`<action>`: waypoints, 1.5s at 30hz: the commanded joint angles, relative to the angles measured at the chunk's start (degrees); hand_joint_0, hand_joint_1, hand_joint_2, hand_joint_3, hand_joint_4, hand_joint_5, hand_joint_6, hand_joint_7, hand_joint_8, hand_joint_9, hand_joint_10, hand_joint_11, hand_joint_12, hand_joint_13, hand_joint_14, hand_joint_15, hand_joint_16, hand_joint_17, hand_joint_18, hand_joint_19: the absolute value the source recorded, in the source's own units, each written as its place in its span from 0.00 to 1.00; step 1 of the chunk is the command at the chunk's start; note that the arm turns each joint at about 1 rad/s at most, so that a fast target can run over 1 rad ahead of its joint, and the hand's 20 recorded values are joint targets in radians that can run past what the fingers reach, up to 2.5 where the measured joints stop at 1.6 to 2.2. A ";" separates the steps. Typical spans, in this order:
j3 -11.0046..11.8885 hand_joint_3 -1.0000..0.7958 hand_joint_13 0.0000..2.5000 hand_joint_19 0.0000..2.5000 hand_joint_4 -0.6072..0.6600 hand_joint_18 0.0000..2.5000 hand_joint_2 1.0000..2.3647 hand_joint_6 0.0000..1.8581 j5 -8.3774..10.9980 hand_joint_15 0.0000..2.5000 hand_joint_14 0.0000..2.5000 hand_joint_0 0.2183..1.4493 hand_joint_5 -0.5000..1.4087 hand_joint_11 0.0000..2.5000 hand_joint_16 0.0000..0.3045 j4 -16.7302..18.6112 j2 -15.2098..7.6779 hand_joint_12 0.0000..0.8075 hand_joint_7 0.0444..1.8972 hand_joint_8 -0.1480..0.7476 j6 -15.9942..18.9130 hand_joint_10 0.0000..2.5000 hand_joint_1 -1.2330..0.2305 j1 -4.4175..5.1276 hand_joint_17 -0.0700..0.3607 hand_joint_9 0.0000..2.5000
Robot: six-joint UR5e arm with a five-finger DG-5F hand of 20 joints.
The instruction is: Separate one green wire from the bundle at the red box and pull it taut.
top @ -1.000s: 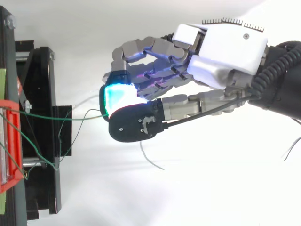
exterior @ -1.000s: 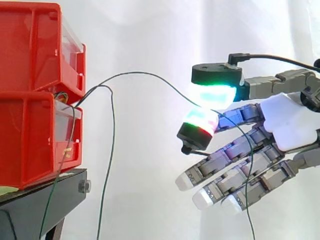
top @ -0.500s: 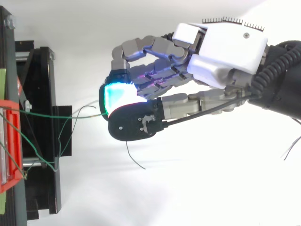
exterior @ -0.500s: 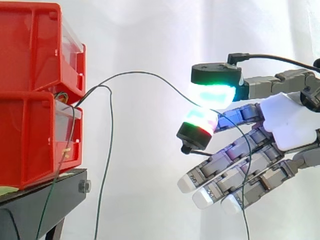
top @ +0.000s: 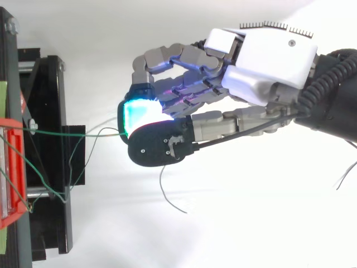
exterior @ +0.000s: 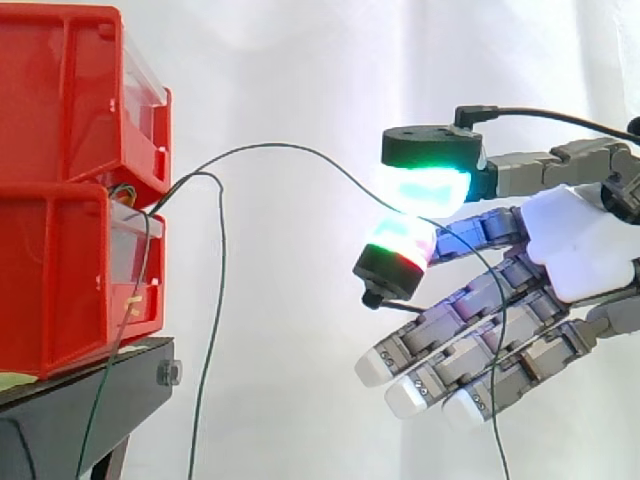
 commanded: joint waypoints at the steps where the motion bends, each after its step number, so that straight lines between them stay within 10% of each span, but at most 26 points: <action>1: 0.03 0.57 0.26 0.08 0.40 0.27 0.12 0.44 -0.03 0.09 0.00 0.27 0.21 0.05 0.24 0.00 0.02 0.60 0.73 0.54 0.00 0.00 0.37 0.04 0.55 0.22; 45: 0.03 0.61 0.25 0.09 0.41 0.27 0.00 0.44 -0.03 0.09 0.00 0.31 0.20 0.07 0.23 0.00 0.02 0.59 0.74 0.54 0.00 0.00 0.33 0.04 0.53 0.23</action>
